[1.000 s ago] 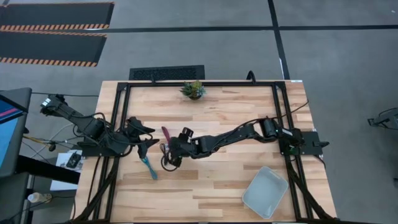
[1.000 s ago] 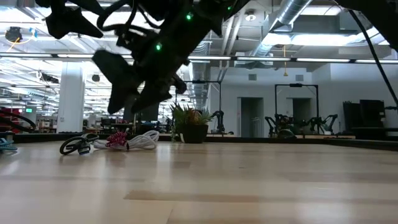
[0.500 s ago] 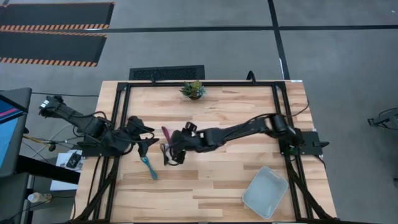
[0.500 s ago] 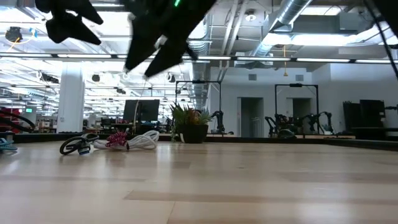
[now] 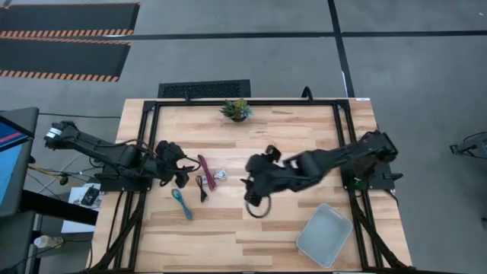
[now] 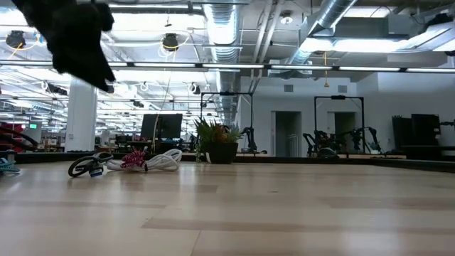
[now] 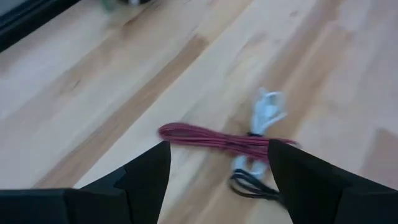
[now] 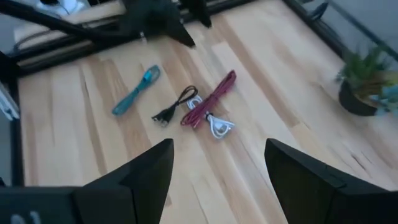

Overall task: Pick and place USB-C Cables
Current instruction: Put the black charger cable into the white bin

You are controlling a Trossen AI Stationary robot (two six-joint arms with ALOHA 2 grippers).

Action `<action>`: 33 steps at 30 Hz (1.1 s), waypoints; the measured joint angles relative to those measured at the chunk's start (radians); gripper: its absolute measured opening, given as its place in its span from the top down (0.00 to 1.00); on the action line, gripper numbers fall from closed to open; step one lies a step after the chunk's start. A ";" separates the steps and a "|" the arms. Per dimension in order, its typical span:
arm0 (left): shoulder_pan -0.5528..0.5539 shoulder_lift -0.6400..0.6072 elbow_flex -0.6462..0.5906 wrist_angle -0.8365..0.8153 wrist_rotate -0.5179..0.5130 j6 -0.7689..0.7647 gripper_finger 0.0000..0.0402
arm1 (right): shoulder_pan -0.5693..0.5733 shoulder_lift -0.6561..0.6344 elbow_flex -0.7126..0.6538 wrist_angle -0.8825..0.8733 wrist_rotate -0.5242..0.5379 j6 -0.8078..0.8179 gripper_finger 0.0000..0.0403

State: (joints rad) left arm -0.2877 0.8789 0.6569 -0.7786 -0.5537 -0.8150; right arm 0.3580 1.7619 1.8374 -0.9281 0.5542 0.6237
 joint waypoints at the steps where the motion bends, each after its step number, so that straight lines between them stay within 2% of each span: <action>1: 0.016 0.004 -0.017 0.011 0.000 -0.006 0.36 | 0.015 -0.010 0.000 -0.016 0.020 0.016 0.31; 6: 0.075 0.030 -0.096 0.073 0.072 -0.049 0.36 | 0.075 -0.026 0.000 -0.047 0.105 0.076 0.31; 12: 0.060 0.082 -0.176 0.158 0.183 -0.231 0.36 | 0.110 -0.012 0.000 -0.108 0.127 0.137 0.31; 20: -0.017 0.176 -0.198 0.294 0.154 -0.377 0.36 | 0.129 -0.006 -0.002 -0.170 0.129 0.231 0.31; 33: -0.124 0.420 -0.199 0.482 0.129 -0.530 0.36 | 0.186 -0.007 -0.002 -0.171 0.129 0.252 0.31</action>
State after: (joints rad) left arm -0.4117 1.2994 0.4580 -0.2966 -0.4242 -1.3449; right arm 0.5436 1.7554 1.8355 -1.0993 0.6830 0.8758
